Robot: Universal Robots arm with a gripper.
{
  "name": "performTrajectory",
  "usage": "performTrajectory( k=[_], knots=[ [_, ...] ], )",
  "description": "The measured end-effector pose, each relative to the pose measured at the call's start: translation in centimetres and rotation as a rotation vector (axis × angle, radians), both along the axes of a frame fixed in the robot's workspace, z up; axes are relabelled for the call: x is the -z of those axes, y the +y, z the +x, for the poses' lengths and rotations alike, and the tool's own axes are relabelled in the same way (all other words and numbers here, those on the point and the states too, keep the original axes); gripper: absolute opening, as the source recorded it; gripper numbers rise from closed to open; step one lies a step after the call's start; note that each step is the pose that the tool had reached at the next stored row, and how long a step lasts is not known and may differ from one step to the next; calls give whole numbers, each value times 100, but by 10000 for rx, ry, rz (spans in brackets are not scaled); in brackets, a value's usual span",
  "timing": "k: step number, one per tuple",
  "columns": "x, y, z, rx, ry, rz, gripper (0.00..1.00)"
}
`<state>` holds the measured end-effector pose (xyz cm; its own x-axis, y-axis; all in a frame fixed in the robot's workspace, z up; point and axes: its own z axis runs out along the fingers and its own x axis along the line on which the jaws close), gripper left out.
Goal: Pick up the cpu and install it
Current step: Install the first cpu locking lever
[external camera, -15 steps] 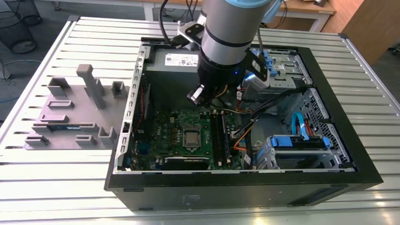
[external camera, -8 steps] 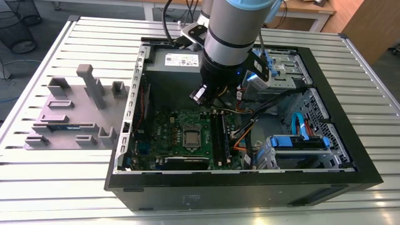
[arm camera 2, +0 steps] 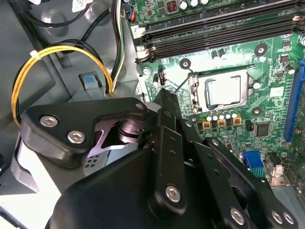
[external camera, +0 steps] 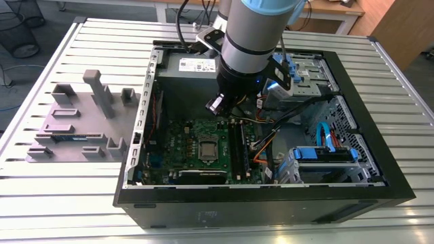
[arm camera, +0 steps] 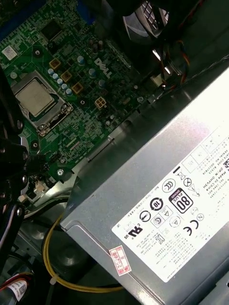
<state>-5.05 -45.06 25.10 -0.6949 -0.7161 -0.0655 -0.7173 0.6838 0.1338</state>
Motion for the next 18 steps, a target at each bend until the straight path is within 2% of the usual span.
performTrajectory(
  k=[8,18],
  knots=[
    [6,1,0,1,0,0,11],
    [47,27,2,1,0,-2,11]
  ],
)
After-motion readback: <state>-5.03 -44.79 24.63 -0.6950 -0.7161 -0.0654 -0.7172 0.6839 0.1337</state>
